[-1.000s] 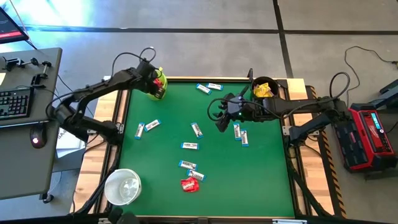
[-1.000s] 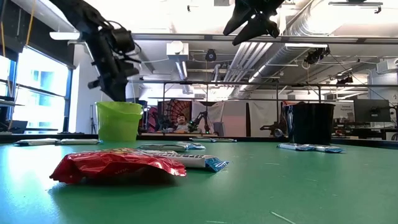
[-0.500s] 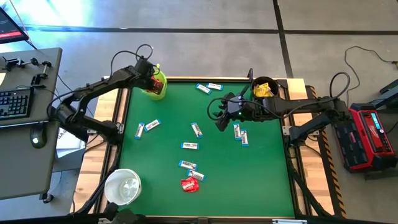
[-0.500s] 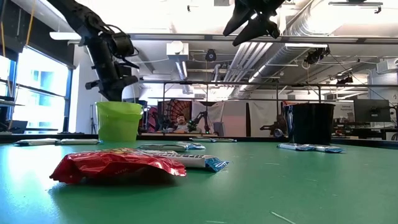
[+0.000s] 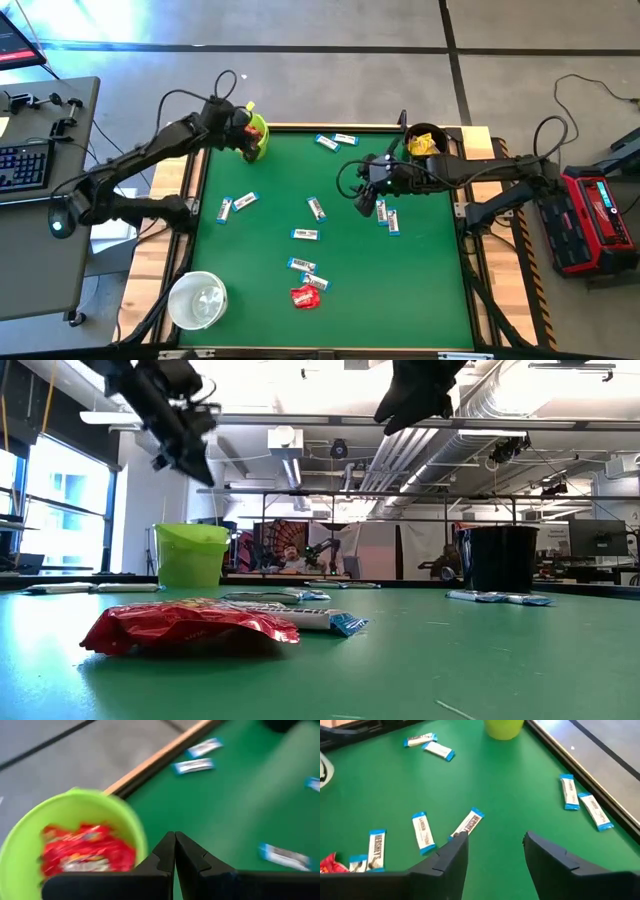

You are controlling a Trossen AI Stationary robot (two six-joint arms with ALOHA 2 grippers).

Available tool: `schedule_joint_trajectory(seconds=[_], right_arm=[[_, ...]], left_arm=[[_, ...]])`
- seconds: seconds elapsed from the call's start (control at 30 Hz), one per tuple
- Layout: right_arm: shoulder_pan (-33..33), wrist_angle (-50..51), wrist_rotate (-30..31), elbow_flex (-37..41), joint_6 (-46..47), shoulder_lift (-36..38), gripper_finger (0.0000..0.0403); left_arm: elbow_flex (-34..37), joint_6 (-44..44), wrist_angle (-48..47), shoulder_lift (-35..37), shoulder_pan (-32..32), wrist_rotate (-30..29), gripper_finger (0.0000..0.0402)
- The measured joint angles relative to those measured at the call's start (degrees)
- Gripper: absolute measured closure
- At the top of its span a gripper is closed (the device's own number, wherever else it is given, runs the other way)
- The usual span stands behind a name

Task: Sort candy by brand, put in halloween buckets
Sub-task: Put the red candy into the green bucket

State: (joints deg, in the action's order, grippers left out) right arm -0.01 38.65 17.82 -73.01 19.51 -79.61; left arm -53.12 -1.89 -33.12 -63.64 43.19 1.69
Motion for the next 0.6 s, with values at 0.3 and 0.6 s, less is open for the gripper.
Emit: schedule_joint_trajectory(seconds=[0.3, 0.6], right_arm=[[2.5, -6.4, -1.5, 6.2, 0.9, 0.1, 0.0333], [7.3, -28.2, -1.8, 22.5, 11.0, 0.3, 0.0391]], left_arm=[[0.0, -1.8, 4.5, 5.0, -18.5, 0.2, 0.0401], [0.0, -6.1, 13.4, 4.9, -34.6, -2.3, 0.0401]])
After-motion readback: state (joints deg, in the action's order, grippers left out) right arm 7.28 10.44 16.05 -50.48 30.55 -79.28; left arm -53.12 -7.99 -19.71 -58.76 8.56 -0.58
